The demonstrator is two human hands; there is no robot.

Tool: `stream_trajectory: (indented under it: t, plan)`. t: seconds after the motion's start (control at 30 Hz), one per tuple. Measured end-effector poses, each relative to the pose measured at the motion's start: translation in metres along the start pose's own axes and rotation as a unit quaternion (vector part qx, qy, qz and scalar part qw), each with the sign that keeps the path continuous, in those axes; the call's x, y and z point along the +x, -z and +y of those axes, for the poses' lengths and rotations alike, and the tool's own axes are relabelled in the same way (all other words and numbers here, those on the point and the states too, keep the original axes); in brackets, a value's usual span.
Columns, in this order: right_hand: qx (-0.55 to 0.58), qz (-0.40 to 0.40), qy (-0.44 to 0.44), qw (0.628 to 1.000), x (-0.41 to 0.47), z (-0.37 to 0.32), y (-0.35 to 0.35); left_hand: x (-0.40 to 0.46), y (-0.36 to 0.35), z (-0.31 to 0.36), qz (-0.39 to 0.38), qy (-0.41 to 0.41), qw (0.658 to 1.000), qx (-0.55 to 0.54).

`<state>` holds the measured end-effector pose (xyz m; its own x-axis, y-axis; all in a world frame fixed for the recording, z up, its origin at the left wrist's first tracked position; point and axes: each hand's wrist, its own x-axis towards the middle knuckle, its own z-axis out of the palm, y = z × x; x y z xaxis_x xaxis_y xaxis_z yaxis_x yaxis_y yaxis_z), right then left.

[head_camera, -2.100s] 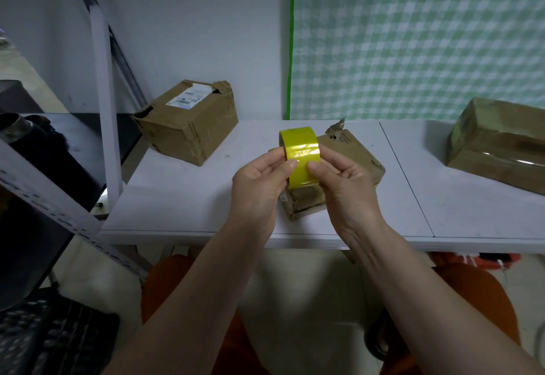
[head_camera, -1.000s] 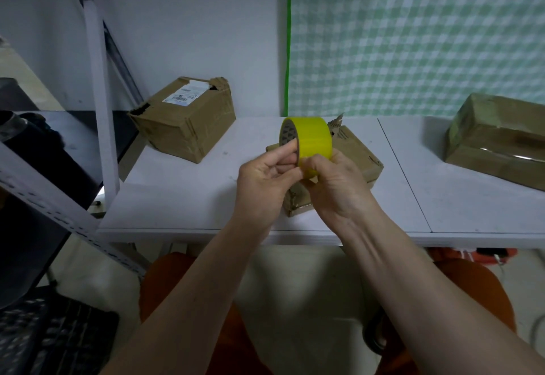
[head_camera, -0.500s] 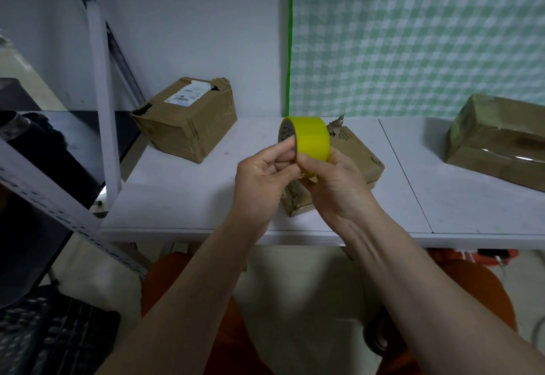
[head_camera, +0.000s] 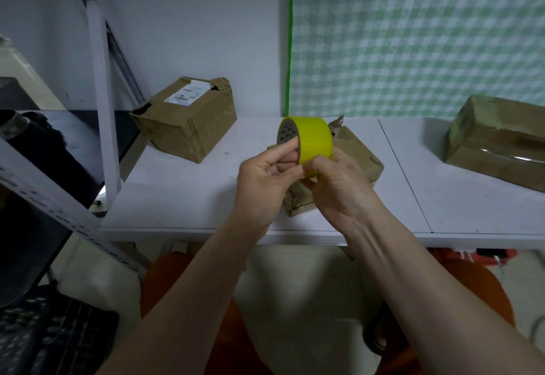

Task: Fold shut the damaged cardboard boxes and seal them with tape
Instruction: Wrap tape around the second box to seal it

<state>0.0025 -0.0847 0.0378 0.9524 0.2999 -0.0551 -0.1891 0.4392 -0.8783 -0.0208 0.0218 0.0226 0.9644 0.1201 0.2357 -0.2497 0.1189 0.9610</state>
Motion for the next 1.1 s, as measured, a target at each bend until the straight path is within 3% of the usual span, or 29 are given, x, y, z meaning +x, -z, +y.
stream_trajectory:
  t: [0.3,0.53,1.1]
  plan:
    - [0.012,-0.007,0.001,1.000,0.0002,0.0043,0.0055,-0.0015,0.0008,0.0000,-0.007,-0.005,1.000,0.004]
    - [-0.001,0.045,-0.021,0.999,0.0031,0.0028,0.0018,-0.0016,-0.0028,-0.0013,0.005,-0.003,1.000,0.009]
    - [-0.016,0.036,-0.013,0.999,0.0026,0.0046,0.0084,-0.0026,-0.0054,-0.0005,0.006,0.007,1.000,0.002]
